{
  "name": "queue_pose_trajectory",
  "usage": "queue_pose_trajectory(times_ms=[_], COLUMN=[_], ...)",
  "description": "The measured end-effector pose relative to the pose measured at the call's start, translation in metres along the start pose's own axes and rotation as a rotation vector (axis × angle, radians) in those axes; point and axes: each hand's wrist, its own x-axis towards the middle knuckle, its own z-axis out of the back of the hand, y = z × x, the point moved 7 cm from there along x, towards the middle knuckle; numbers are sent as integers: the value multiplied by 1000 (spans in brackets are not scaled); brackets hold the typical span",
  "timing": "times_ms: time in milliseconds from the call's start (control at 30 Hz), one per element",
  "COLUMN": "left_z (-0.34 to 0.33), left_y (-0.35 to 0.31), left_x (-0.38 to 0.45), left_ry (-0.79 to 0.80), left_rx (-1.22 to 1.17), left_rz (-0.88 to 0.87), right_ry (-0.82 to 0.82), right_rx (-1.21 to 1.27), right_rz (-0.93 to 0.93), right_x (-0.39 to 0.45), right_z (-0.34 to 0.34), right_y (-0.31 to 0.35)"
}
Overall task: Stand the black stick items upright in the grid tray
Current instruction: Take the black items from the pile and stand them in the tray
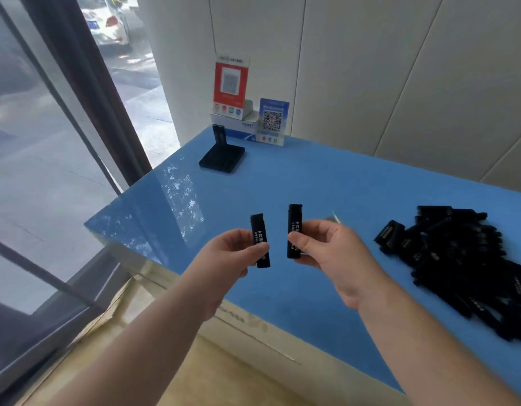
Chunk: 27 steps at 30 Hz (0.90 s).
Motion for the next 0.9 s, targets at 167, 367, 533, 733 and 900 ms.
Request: queue_pose_trajectory(times_ms=[167,367,533,733,900], left_z=[80,141,158,187,209], left_y=[-7,-8,-23,-48,-71], left_x=[1,19,57,114,151], left_ry=[-12,-4,30,10,14], left_rx=[93,69,82,183,278], left_rz=[-54,-59,-61,-84,-104], right_ry=[0,-17,-40,-37,-39], right_rx=[-22,-40,-28,-61,-67], right_rz=[25,40,63,122,117], right_x=[16,39,75,141,188], right_z=[-75,-128,-142,-151,-160], right_y=[5,3,8,20,34])
